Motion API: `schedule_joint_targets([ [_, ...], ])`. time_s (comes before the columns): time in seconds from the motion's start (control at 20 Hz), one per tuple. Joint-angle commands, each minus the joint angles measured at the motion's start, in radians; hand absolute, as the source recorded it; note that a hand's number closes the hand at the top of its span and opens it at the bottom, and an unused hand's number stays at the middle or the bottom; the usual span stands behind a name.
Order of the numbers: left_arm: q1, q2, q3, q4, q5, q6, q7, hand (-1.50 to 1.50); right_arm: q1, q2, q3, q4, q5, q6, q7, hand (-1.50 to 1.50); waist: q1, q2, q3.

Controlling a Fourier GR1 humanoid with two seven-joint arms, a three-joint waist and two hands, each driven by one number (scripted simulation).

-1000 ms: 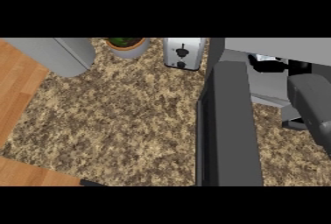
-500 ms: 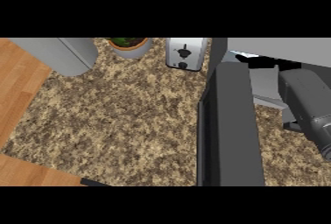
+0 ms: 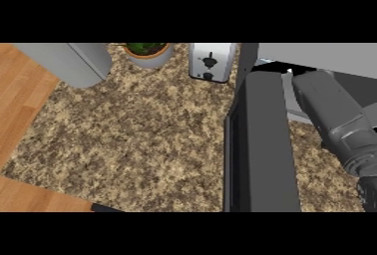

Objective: Pick up the milk, place it into the microwave and close the microwave

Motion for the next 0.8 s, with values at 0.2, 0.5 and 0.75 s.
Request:
schedule_joint_targets([
  [0.2,-0.017,0.017,-0.017,0.027,-0.014,-0.005,0.026,-1.50,-0.076,0.098,0.001,-0.019,0.008,-0.079,0.040,-1.50,-0.013,-0.009,0.000],
  [0.5,-0.019,-0.002,-0.046,0.048,-0.024,-0.013,0.026,-1.50,-0.066,0.114,-0.044,-0.037,-0.027,-0.104,0.014,-1.50,-0.043,-0.017,0.000],
  [0.75,0.010,-0.034,-0.067,0.065,-0.057,-0.026,0.013,-1.50,-0.022,0.073,-0.071,-0.047,-0.044,-0.098,-0.028,-1.50,-0.086,-0.035,-0.001],
])
